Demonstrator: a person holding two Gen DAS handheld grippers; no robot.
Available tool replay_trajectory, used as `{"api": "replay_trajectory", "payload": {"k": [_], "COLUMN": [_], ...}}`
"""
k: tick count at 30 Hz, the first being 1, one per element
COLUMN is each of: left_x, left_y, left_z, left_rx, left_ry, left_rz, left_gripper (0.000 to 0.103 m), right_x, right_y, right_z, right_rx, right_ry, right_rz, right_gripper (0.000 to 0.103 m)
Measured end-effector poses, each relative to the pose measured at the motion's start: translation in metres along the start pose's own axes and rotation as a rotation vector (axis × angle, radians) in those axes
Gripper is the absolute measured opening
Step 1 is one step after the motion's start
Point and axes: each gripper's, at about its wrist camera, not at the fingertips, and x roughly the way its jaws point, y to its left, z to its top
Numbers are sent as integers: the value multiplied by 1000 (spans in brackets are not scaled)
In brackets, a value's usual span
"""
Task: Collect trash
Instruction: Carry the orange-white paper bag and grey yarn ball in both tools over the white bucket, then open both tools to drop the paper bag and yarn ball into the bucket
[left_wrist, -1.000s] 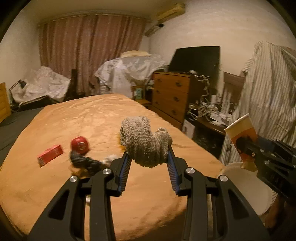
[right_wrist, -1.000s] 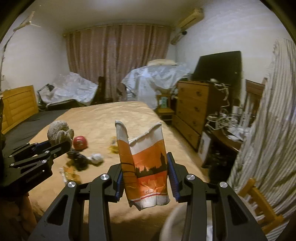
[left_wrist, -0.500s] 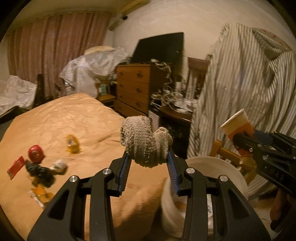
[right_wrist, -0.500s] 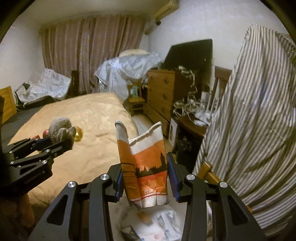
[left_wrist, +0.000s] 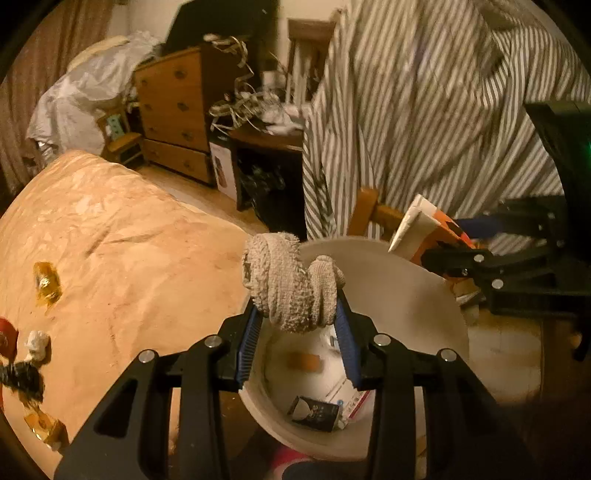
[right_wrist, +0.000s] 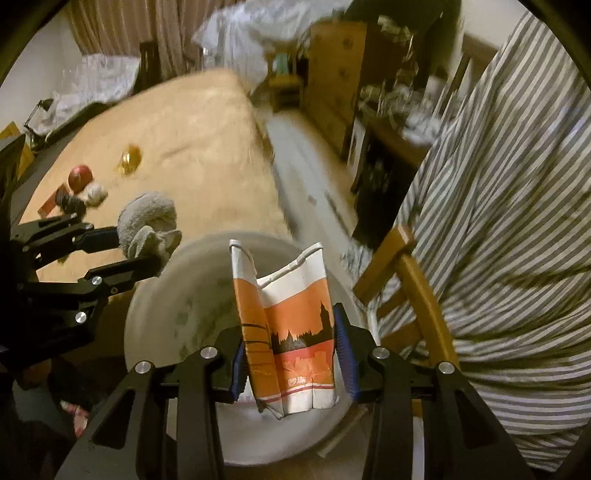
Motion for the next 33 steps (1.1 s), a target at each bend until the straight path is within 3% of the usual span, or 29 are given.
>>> {"api": "replay_trajectory", "payload": {"k": [4, 12, 13, 15, 16, 17, 33], "left_x": [13, 20, 19, 20, 18, 17, 5], "left_y": [-4, 0, -1, -3, -3, -2, 21], "left_z": [0, 1, 1, 0, -1, -1, -9], "left_rx": [33, 29, 30, 30, 32, 31, -31], "left_ry": [49, 65, 64, 54, 42, 31, 21], "left_rz": [-2, 12, 14, 27, 38, 49, 47], "left_gripper": [38, 38, 41, 61, 76, 79, 79], "right_x": [20, 20, 19, 18, 17, 16, -7], "right_y": [-2, 13, 14, 11, 10, 9, 25], "right_z": [-1, -12, -14, -13, -13, -14, -13], "right_rx": [-15, -4, -3, 8, 13, 20, 16], "right_ry": [70, 70, 68, 58, 54, 48, -36], "right_rz": [14, 33, 34, 41, 48, 61, 85], "right_gripper": [42, 42, 42, 48, 50, 51, 56]}}
